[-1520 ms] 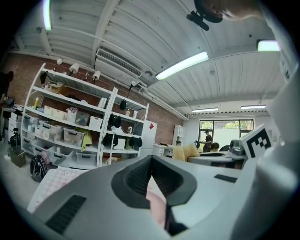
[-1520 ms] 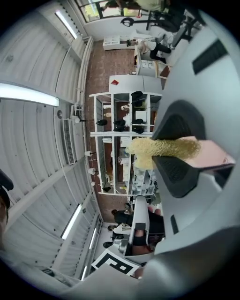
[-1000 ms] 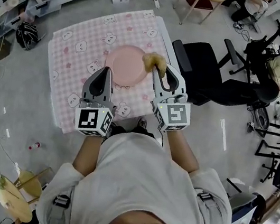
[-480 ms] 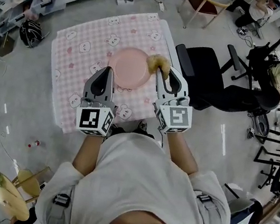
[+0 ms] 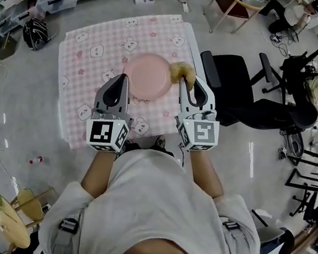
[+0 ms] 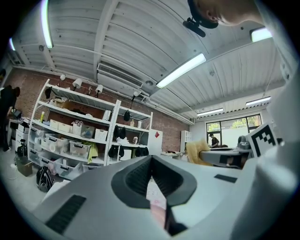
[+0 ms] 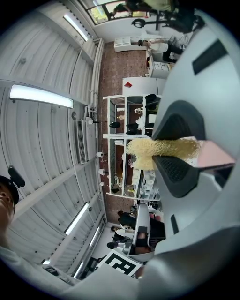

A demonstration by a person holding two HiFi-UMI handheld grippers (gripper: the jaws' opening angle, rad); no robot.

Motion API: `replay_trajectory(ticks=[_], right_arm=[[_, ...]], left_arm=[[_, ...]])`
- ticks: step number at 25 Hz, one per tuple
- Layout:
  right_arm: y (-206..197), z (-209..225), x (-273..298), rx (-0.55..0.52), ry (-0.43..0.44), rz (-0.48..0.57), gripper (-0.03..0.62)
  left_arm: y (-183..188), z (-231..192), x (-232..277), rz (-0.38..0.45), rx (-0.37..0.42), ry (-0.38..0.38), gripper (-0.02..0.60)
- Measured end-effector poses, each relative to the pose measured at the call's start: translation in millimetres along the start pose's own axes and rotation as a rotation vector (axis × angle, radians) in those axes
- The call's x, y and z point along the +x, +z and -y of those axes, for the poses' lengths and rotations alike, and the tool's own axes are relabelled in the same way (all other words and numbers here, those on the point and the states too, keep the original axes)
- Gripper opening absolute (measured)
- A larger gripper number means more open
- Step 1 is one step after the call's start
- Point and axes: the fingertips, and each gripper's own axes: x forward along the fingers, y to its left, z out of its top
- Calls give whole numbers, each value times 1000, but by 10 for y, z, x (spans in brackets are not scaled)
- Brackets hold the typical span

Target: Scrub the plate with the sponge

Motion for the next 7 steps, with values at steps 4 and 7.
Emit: replay_trajectory(ticks=[4, 7], right_arm=[[2, 27, 15, 2, -3, 0, 87], [-4, 24, 19, 4, -4, 1, 87]], left_arm=[[14, 7, 30, 2, 3, -2, 11], [11, -1, 41, 2, 4, -1, 11]])
